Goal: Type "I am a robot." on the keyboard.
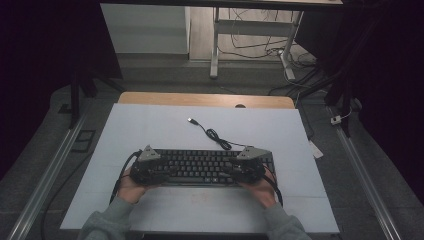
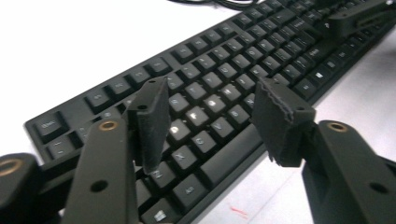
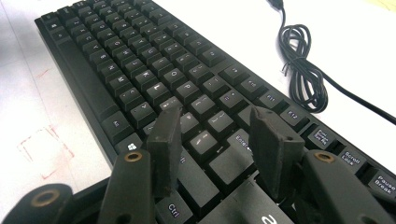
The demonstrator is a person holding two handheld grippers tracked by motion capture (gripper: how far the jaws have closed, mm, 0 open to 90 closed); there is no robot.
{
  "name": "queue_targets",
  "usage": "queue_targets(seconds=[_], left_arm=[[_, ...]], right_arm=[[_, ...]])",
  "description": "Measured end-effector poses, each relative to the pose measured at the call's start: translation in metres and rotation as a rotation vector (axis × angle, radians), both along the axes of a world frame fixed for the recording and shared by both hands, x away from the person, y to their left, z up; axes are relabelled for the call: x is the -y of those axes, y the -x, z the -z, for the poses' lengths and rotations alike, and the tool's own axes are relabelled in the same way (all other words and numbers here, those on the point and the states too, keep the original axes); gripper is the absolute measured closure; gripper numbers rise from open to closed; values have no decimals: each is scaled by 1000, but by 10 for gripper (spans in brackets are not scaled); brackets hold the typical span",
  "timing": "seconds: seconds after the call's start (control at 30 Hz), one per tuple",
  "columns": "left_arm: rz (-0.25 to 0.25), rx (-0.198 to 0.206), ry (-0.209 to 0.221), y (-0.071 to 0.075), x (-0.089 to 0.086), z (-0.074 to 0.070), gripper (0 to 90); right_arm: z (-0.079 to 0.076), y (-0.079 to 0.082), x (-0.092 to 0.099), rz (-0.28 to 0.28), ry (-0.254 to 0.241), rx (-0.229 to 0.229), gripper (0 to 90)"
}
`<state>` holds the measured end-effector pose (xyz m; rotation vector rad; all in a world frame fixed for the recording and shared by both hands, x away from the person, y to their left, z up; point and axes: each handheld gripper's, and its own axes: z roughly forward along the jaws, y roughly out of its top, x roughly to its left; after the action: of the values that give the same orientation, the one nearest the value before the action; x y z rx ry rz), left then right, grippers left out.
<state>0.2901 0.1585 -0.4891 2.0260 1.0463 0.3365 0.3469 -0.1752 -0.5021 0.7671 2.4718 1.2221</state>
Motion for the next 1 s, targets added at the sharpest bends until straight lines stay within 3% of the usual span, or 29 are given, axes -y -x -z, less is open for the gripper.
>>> queue_targets(seconds=[0.2,0.47,0.63,1.0], left_arm=[[46,-15,-13,2,7,4,615],[121,-39,-29,3,17,8,891],[142,-49,-54,3,23,14,893],[129,-73,-101,-2,28,26,893]], right_arm=[[1,-1,-1,1,4,-4,542],[1,-1,-1,-2,9,-3,539],[2,-1,-1,-4,8,-3,537],[2,-1,-2,-4,13,-6,533]])
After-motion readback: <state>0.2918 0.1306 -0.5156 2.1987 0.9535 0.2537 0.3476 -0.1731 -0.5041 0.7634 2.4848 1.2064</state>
